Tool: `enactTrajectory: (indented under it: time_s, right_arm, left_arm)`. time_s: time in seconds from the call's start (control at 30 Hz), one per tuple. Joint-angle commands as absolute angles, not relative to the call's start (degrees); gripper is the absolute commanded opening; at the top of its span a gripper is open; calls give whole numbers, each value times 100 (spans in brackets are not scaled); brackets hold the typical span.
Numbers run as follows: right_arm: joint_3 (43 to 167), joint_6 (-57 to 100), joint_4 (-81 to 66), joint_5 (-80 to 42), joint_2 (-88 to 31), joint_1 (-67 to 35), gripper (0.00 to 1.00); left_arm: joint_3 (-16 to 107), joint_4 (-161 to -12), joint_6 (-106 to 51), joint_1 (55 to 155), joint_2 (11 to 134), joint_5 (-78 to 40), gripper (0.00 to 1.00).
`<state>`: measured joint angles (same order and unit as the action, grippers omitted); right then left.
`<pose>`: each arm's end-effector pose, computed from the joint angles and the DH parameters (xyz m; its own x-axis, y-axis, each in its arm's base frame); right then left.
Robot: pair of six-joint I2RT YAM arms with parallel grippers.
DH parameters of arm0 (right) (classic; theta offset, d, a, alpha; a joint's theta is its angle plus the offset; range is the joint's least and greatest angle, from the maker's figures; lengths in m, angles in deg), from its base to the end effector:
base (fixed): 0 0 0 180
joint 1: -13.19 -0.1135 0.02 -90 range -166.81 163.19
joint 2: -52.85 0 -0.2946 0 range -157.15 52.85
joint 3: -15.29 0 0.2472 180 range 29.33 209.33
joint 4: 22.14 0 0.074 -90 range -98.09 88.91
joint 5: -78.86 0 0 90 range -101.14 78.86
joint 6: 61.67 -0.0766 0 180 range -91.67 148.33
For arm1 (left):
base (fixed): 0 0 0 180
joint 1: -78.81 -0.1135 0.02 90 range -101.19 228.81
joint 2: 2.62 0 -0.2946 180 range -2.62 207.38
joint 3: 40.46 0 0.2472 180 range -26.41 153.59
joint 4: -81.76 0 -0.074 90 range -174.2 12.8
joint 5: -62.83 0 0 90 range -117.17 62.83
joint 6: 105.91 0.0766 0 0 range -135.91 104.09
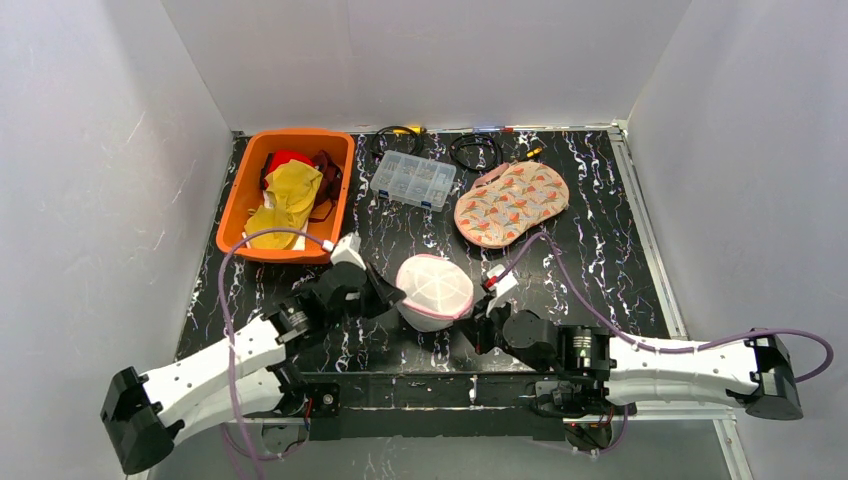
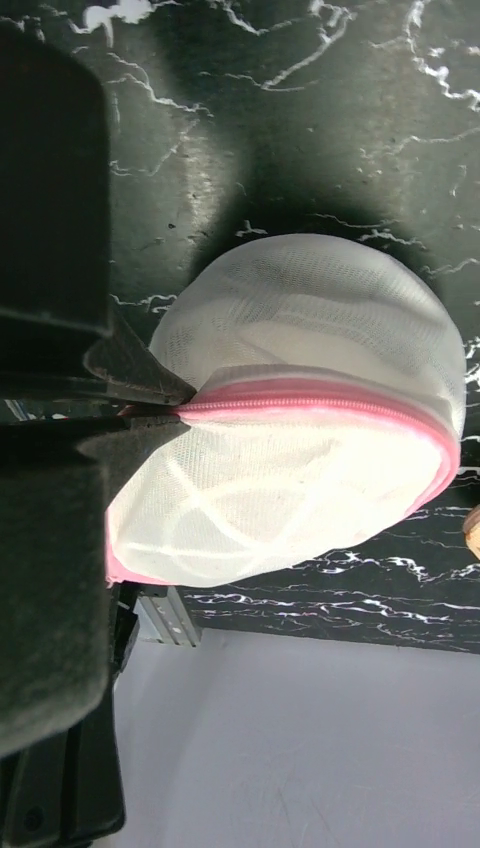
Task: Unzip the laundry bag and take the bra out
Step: Unzip the laundry bag at the center of the board.
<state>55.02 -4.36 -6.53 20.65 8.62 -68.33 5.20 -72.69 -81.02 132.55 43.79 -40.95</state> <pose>0.0673 0.1780 0.2518 -0.4573 0.0458 -0.8881 -0.6188 0.7009 0.3547 0.1313 -0.1481 0.2579 -0.7061 -0.5269 -0.4730 0.0387 0.6383 -0.7688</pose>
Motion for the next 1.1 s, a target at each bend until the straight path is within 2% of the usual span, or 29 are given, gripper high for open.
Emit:
enactTrajectory:
  time_s: [0.0, 0.13, 0.3, 0.37, 0.5, 0.6, 0.83, 1.07]
  right_arm:
    - [5919, 113, 45, 2309, 1064, -6879, 1]
    - [6133, 378, 251, 2117, 1110, -6877, 1]
    - [5725, 55, -341, 1807, 924, -6875, 1]
    - [5460, -166, -917, 1694, 893, -6876, 1]
    - [5161, -496, -1638, 1491, 889, -6880, 1]
    - [5173, -510, -1760, 1496, 808, -6877, 1]
    - [5395, -563, -1979, 1454, 538, -6875, 1]
    - [5528, -728, -2416, 1434, 170, -6879, 1]
  left_arm:
    - [956, -7834, -6875, 12508, 4976, -2663, 0]
    - [1619, -7978, -6153, 12127, 5487, -1721, 0]
    - [1824, -7832, -6013, 12074, 5977, -1723, 0]
    - [1558, -7934, -6221, 12074, 5947, -1860, 9]
    - [1031, -7800, -6635, 12077, 5455, -2048, 56]
    - [804, -7466, -6837, 12098, 4779, -2214, 76]
    - [814, -6371, -7325, 12385, 3517, -2535, 91]
    - [825, -6291, -8432, 14031, 3669, -3907, 93]
